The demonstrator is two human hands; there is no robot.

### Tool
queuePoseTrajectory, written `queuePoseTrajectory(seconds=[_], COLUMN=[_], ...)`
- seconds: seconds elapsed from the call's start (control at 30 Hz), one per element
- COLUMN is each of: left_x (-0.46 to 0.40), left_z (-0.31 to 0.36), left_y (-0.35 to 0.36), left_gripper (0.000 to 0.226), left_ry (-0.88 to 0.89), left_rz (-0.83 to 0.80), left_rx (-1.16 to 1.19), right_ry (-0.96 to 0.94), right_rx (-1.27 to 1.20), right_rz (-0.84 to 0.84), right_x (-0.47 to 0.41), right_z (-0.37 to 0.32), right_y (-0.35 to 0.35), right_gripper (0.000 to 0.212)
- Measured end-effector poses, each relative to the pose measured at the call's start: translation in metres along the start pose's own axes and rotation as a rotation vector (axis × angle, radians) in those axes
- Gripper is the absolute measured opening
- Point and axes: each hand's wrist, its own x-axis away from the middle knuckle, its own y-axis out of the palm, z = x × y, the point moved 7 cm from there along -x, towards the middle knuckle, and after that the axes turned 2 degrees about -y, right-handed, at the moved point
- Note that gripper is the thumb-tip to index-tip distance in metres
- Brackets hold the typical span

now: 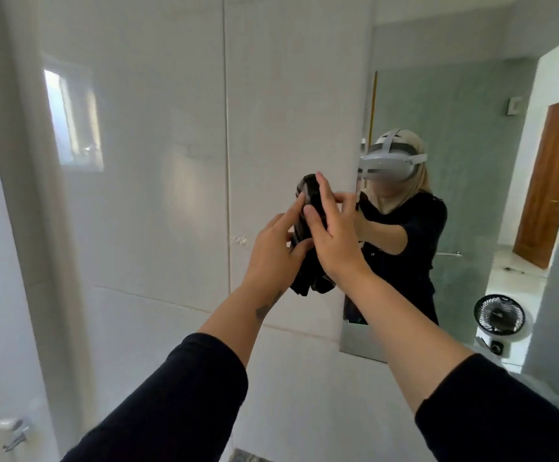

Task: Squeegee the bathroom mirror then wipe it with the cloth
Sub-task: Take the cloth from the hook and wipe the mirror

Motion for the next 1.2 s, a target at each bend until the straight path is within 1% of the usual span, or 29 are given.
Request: queuePoseTrajectory(seconds=[0.1,0.2,0.27,0.37,0.47,0.53,0.63,0.77,0.83,0.93,1.0,1.1,1.2], left_x=[-0.018,-0.033,-0.041,-0.056,-0.074,-0.087,-0.103,-0.115,-0.117,-0.116,-0.114,-0.11,-0.105], left_z=[0.051,0.089,0.105,0.114,0.116,0.112,0.103,0.09,0.083,0.078,0.077,0.083,0.098], left_y=[0.01,0.017,0.019,0.027,0.034,0.04,0.053,0.07,0.076,0.08,0.082,0.091,0.104], left_gripper=[0.064,0.054,0.045,0.044,0.048,0.053,0.06,0.072,0.076,0.073,0.071,0.074,0.074], left_ry=[0.102,0.171,0.189,0.202,0.221,0.204,0.194,0.195,0.181,0.178,0.158,0.138,0.218], left_rz=[-0.042,-0.041,-0.005,0.028,0.051,0.04,0.0,0.006,0.045,0.142,0.197,0.227,0.221], left_rx=[0.003,0.002,-0.03,-0.133,-0.261,-0.327,-0.381,-0.401,-0.425,-0.467,-0.483,-0.516,-0.548], right_ry=[0.043,0.113,0.073,-0.083,-0.241,-0.319,-0.34,-0.372,-0.42,-0.503,-0.513,-0.413,-0.314], right_rx=[0.047,0.095,0.153,0.317,0.602,0.777,1.009,1.264,1.31,1.361,1.366,1.321,1.284], right_rz=[0.127,0.241,0.316,0.395,0.438,0.465,0.426,0.35,0.371,0.519,0.511,0.511,0.57], right_x=[-0.023,-0.048,-0.067,-0.101,-0.139,-0.165,-0.203,-0.228,-0.23,-0.23,-0.236,-0.24,-0.235], right_z=[-0.017,-0.025,-0.037,-0.07,-0.106,-0.125,-0.132,-0.11,-0.096,-0.089,-0.088,-0.086,-0.082], right_y=[-0.049,-0.095,-0.124,-0.154,-0.161,-0.159,-0.148,-0.121,-0.115,-0.118,-0.123,-0.148,-0.191], right_gripper=[0.052,0.048,0.048,0.049,0.05,0.051,0.06,0.074,0.072,0.057,0.052,0.055,0.048])
